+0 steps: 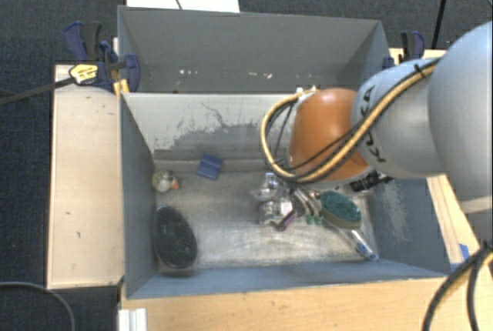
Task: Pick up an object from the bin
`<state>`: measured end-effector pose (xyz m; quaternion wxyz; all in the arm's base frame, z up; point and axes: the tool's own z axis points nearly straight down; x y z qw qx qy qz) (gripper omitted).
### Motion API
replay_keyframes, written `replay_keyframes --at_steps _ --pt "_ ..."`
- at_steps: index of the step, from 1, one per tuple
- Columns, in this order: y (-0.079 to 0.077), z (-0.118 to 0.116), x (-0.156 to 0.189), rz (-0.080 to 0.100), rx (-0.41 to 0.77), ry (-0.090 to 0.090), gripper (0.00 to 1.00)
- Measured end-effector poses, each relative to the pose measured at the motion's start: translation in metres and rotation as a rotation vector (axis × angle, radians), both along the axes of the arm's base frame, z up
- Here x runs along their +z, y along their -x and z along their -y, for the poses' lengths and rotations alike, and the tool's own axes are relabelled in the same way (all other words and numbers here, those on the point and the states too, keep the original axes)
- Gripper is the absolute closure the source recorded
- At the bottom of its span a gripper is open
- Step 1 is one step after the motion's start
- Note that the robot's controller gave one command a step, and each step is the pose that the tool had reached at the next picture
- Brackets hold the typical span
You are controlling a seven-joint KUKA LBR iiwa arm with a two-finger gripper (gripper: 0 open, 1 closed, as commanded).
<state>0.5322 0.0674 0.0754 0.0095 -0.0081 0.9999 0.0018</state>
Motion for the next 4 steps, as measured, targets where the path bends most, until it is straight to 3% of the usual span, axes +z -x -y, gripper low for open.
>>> replay_keyframes --at_steps 1,2,3,4 --pt "-0.001 0.012 0.113 -0.009 0.032 0.003 1.0" --pt "0.0 0.012 0.109 -0.017 0.03 0.003 0.0" --pt "-0.034 0.072 0.027 -0.021 0.119 0.007 0.0" --pt "-0.06 0.068 0.007 -0.033 0.257 0.003 0.0"
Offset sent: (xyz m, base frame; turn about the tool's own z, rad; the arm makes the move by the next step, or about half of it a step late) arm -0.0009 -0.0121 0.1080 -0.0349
